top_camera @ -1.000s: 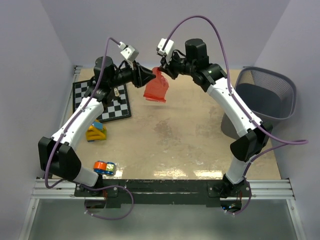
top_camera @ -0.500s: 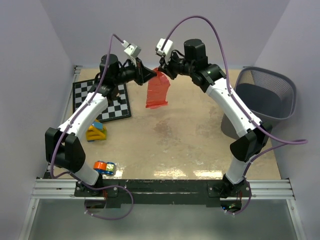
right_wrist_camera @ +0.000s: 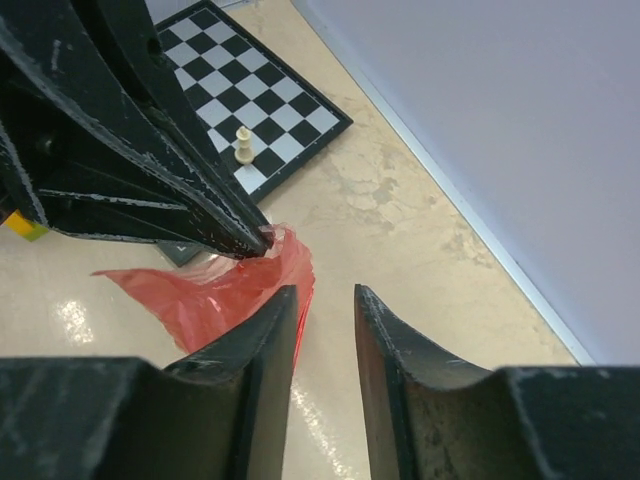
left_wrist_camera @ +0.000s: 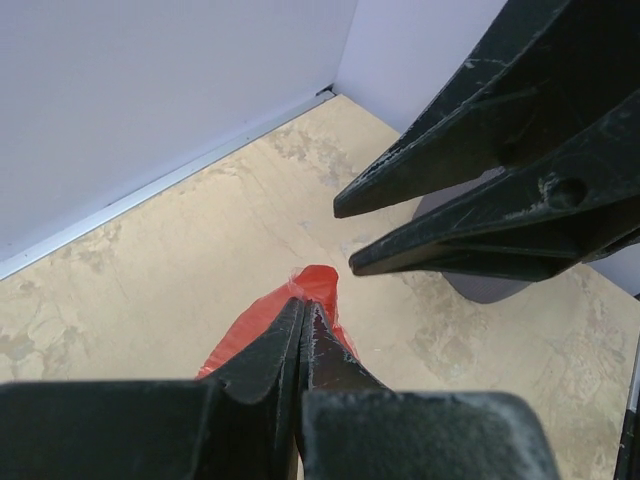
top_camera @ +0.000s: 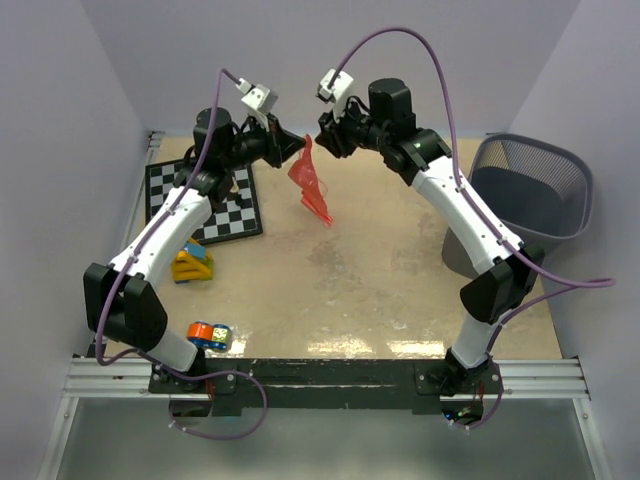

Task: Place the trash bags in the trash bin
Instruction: Unfold the trash bag at the center of the board.

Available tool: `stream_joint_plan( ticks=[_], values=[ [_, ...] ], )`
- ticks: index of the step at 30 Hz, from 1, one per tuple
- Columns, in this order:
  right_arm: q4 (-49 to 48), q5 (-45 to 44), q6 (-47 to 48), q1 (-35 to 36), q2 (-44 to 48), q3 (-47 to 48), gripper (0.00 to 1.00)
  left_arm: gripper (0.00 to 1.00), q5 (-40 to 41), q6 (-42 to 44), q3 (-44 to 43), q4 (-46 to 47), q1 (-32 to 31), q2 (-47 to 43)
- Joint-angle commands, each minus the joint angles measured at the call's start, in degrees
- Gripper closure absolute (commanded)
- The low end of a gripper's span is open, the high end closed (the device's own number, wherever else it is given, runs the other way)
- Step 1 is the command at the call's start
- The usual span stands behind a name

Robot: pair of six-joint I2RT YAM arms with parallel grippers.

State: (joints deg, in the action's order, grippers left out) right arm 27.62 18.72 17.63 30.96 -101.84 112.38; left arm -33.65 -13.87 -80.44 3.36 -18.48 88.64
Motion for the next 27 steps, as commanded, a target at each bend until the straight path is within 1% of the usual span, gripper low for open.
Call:
stream_joint_plan(
  ticks=[1, 5, 7, 10, 12, 16, 18, 22, 27],
  values=[
    [-3.1, -0.2, -9.2, -0.4, 3.4, -1.2, 0.62, 1.0, 1.1, 0.5, 0.6, 2.1, 0.4, -2.6],
    [-3.2, 1.6, -13.7, -0.4, 3.9, -2.1, 0.54, 1.0, 1.4, 0.7, 1.2, 2.1, 0.4, -3.1],
    [-3.4, 3.0, -15.8, -0.4, 3.3, -2.2, 0.53, 1.0, 1.9, 0.6, 1.4, 2.2, 0.4, -3.4],
    [-5.0, 7.1, -20.3, -0.7, 2.8, -2.4, 0.46, 1.0, 1.9, 0.5, 1.6, 2.0, 0.4, -3.6],
    [-5.8, 9.6, -21.5, -0.8, 1.9, -2.3, 0.47, 1.0, 1.7, 0.4, 1.7, 2.1, 0.4, -3.9],
    [-7.1, 13.0, -23.3, -0.8, -0.6, -1.7, 0.51, 1.0, 0.3, -0.1, 1.5, 2.7, 0.4, -4.4],
    [-7.4, 13.4, -23.8, -0.9, -1.6, -1.4, 0.53, 1.0, 0.1, -0.5, 1.6, 3.1, 0.4, -4.5],
    [-7.8, 13.7, -23.9, -0.8, -3.2, -0.8, 0.55, 1.0, -0.8, -0.5, 1.5, 3.3, 0.4, -4.9],
    [-8.6, 15.2, -24.1, -0.8, -3.5, -1.3, 0.61, 1.0, -0.9, -1.2, 1.4, 3.4, 0.4, -5.1]
  ],
)
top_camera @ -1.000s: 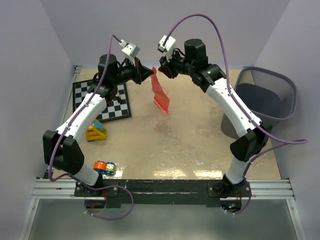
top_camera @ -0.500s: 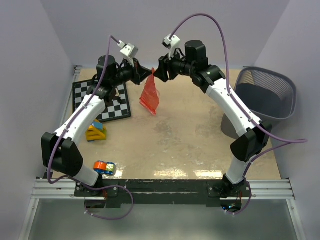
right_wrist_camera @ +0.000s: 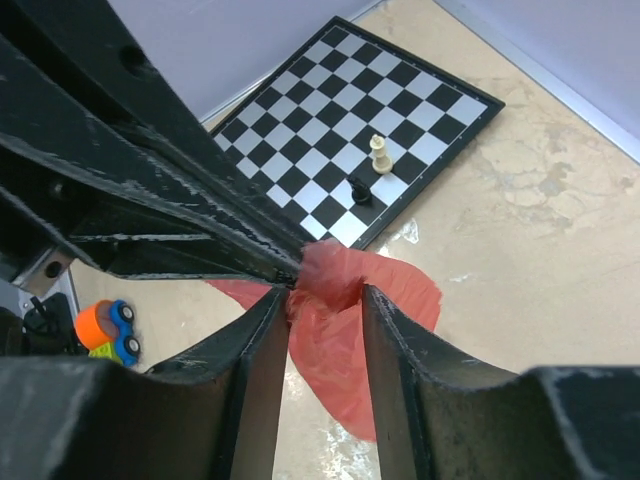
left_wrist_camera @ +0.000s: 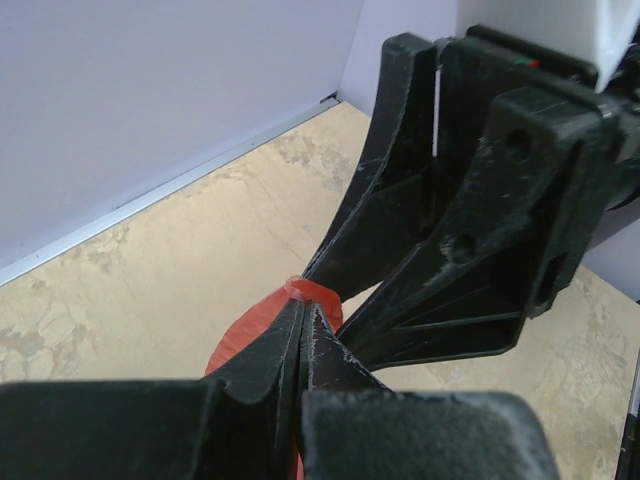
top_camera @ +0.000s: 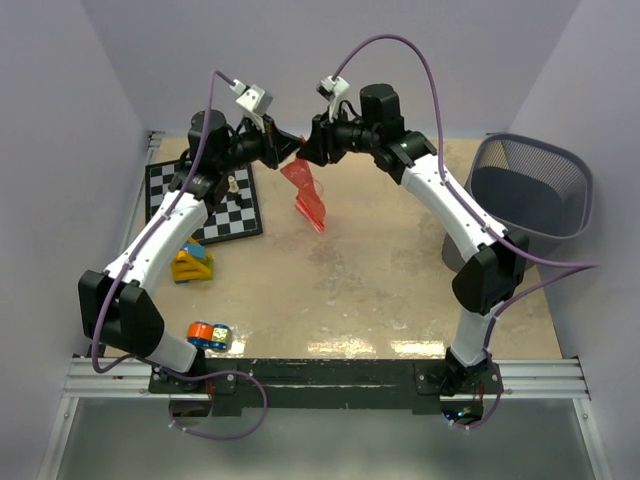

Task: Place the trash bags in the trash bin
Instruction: Unfold the trash bag at the center of the board.

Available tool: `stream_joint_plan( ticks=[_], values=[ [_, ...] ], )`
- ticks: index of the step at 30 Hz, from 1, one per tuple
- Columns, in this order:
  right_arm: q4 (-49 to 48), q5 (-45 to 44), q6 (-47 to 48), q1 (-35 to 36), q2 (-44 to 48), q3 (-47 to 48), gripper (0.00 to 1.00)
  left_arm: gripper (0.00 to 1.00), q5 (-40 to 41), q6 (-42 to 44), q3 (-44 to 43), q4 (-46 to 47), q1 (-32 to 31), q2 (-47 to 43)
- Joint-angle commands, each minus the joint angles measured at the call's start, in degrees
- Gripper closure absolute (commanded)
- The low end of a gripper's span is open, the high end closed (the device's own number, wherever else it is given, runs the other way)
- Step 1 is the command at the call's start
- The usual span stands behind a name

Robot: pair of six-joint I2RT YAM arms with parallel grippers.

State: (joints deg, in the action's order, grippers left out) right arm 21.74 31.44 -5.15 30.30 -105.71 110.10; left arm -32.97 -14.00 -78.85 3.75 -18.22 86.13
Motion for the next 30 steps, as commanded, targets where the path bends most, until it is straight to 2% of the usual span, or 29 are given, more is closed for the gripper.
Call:
stream_joint_plan(
  ticks=[1, 9, 12, 16, 19, 23, 28, 30],
  values=[
    [-2.8, 2.7, -1.3, -0.2, 0.2, 0.9, 0.63, 1.0, -1.5, -1.3, -0.1, 3.0, 0.1, -2.5],
    [-4.4, -2.4, -2.8, -0.2, -0.5, 1.3, 0.69, 1.0, -2.0, -1.6, 0.3, 2.7, 0.1, -3.0],
    [-4.2, -3.5, -2.8, -0.1, -2.2, 3.3, 0.8, 1.0, -2.2, -1.5, 1.1, 2.8, 0.1, -3.6],
    [-1.9, -11.2, -1.4, 0.0, -3.2, 3.5, 0.86, 1.0, -1.7, -0.6, 1.3, 2.6, 0.2, -4.3],
    [-2.2, -11.3, -0.7, -0.6, -3.1, 2.1, 0.97, 1.0, -1.6, 0.1, 1.8, 2.1, 0.4, -4.7],
    [-2.5, -13.4, 0.2, -0.6, -2.7, 1.1, 1.0, 1.0, -0.3, 1.3, 2.3, 0.7, 0.6, -5.3],
    [-3.4, -11.5, 1.0, -0.6, -1.3, 1.5, 1.0, 1.0, 3.6, 2.2, 2.4, -0.9, 0.7, -4.1],
    [-3.4, -13.1, 0.1, -0.6, -0.6, 1.5, 1.0, 0.84, 6.2, 1.1, 1.3, -2.4, 0.7, -3.4]
  ],
)
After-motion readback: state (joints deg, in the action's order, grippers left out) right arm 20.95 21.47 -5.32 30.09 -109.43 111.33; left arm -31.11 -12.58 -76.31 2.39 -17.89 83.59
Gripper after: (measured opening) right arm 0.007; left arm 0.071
